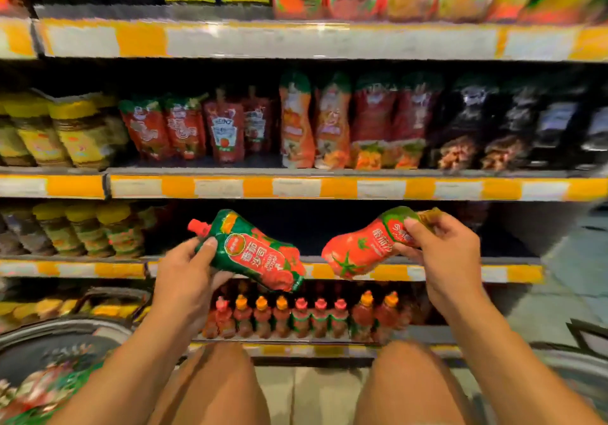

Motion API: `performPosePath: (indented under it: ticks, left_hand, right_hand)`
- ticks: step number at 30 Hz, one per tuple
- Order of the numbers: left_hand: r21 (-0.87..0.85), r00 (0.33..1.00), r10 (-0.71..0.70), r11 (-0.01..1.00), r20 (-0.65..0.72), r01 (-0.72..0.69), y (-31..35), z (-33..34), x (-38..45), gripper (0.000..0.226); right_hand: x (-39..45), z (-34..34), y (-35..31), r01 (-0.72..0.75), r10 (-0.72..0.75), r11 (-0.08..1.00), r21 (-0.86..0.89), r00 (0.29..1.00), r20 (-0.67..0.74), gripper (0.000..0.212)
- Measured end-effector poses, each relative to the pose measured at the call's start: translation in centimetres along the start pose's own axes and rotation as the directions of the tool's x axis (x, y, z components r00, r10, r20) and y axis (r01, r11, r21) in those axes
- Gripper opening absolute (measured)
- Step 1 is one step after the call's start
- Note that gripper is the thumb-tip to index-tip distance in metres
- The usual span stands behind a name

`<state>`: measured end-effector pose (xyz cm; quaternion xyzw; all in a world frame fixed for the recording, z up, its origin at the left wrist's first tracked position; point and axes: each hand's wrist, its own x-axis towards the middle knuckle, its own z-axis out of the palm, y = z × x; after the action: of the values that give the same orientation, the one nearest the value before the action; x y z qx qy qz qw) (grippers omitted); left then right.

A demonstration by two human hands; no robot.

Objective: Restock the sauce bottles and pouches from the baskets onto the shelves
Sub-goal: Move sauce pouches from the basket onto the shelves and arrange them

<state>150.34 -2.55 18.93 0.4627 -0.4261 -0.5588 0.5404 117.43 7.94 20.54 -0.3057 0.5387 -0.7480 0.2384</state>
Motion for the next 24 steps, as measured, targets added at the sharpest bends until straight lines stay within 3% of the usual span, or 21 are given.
performPosePath:
  ticks: [7, 12, 21, 24]
  left_hand:
    - [-0.028, 0.986, -0.117, 0.992, 0.122, 0.122, -3.9, 10.3, 0.0, 0.016]
    - [-0.096, 0.955, -0.249, 0.959, 0.160, 0.266, -5.8, 17.4, 0.2, 0.031]
    - [-0.189, 0.917, -0.350, 0.904, 0.189, 0.384, -8.2, 27.9, 3.8, 0.024]
    - [-0.205, 0.936, -0.325, 0.915, 0.133, 0.347, -8.6, 30.5, 5.1, 0.039]
  right_hand:
    - [1.6, -11.2, 0.9, -0.031, 0.039, 0.999, 0.034, 0.966, -0.255, 0.008]
    - [3.6, -16.7, 1.3, -0.090, 0.168, 0.978, 0.190, 0.876, -0.452, 0.003]
    - [11.1, -22.0, 1.0, -0.010, 0.178, 0.963, 0.268, 0.771, -0.611, 0.011]
    - [14.1, -23.1, 1.4, 0.010, 0.147, 0.971, 0.239, 0.765, -0.627, 0.013]
